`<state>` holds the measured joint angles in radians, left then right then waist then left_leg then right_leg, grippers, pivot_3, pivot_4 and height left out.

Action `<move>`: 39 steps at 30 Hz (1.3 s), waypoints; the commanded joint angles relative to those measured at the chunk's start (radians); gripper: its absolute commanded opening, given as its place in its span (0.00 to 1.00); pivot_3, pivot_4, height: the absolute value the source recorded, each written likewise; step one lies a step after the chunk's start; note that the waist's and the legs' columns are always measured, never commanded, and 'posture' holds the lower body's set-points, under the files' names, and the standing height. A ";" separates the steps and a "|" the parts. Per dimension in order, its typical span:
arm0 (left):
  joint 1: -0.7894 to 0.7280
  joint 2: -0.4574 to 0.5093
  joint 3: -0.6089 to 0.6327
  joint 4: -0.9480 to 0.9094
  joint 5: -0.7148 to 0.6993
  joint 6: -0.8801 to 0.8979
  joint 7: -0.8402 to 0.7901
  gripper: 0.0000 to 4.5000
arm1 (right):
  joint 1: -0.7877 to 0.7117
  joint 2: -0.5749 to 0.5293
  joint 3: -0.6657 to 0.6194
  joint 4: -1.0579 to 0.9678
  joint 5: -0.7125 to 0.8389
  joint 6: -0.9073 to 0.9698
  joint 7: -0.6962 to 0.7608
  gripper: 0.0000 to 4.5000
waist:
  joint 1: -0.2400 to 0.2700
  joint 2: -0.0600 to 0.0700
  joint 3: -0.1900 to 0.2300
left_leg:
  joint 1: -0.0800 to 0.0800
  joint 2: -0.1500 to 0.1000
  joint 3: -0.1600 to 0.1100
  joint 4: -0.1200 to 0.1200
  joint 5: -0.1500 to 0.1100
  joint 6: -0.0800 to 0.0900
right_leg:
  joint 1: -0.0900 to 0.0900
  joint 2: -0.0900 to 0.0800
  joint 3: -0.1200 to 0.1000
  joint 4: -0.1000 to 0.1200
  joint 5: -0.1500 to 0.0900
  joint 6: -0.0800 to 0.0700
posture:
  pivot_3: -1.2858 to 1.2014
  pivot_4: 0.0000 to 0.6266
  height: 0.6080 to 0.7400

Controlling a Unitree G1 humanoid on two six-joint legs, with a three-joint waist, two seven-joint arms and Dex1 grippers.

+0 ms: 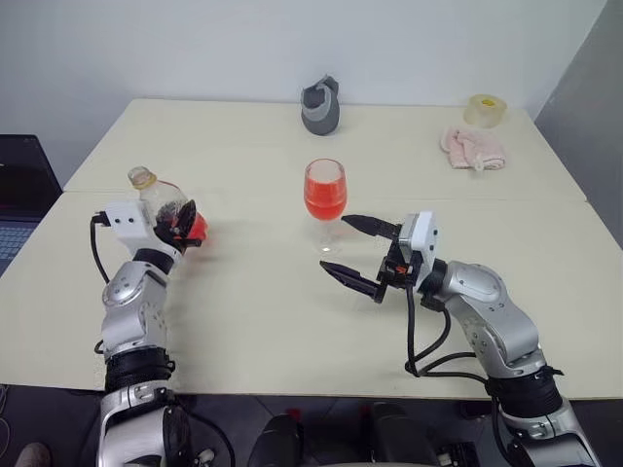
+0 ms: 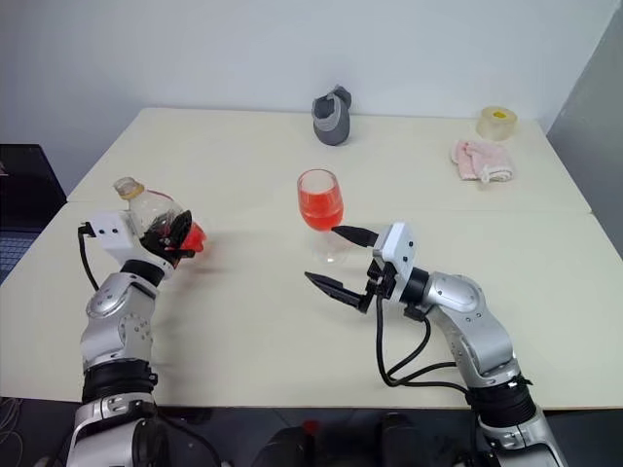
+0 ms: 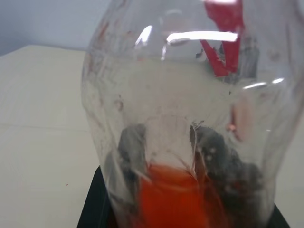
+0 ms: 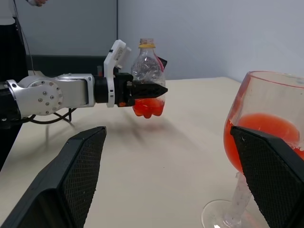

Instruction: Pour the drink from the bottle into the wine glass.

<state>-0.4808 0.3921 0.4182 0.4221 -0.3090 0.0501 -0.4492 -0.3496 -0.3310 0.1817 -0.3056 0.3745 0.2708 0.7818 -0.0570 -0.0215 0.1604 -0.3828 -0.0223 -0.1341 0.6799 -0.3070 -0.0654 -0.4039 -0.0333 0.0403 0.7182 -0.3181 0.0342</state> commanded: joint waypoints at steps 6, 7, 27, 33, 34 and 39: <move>-0.076 0.025 -0.044 0.193 0.028 -0.156 -0.049 0.31 | -0.017 0.004 -0.009 -0.018 0.005 0.019 -0.025 1.00 | -0.001 0.000 0.000 | 0.000 0.000 0.000 0.000 0.000 0.000 | 0.000 0.000 0.000 0.000 0.000 0.000 | 0.52 0.24 1.00; -0.077 0.023 -0.049 0.208 0.030 -0.166 -0.050 0.31 | -0.020 0.004 -0.010 -0.019 0.007 0.023 -0.028 1.00 | -0.002 0.000 0.000 | 0.000 0.000 0.000 0.000 0.000 0.000 | 0.000 0.000 0.000 0.000 0.000 0.000 | 0.52 0.24 1.00; -0.010 0.021 -0.115 0.191 0.045 -0.199 -0.047 0.99 | -0.030 -0.001 -0.025 -0.012 0.009 0.042 -0.051 1.00 | -0.002 0.000 0.000 | 0.000 0.000 0.000 0.000 0.000 0.000 | 0.000 0.000 0.000 0.000 0.000 0.000 | 0.52 0.24 1.00; 0.078 0.022 -0.111 0.038 0.007 -0.094 -0.046 0.99 | -0.022 -0.007 -0.030 -0.019 0.011 0.050 -0.053 1.00 | -0.002 0.000 0.000 | 0.000 0.001 0.000 -0.001 0.000 0.000 | 0.000 0.000 0.000 0.000 0.000 0.000 | 0.52 0.24 1.00; 0.103 0.023 -0.110 -0.002 0.006 -0.074 -0.038 0.99 | -0.020 -0.008 -0.030 -0.021 0.012 0.051 -0.054 1.00 | -0.002 0.000 0.000 | 0.000 0.001 0.000 -0.001 0.000 0.000 | 0.000 0.000 0.000 0.000 0.000 0.000 | 0.52 0.24 1.00; 0.213 0.026 -0.104 -0.173 0.044 -0.013 0.048 0.99 | -0.007 -0.015 -0.033 -0.035 0.017 0.062 -0.058 1.00 | 0.000 0.000 0.000 | 0.000 0.002 -0.001 -0.001 0.000 0.000 | 0.000 -0.001 0.001 0.000 0.000 0.000 | 0.52 0.24 1.00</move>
<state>-0.2785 0.4021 0.2995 0.3229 -0.2748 0.0241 -0.4333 -0.3605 -0.3432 0.1746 -0.3049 0.3759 0.3353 0.7272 -0.0573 -0.0214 0.1604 -0.3823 -0.0201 -0.1349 0.6788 -0.3071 -0.0651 -0.4041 -0.0341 0.0409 0.7179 -0.3181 0.0342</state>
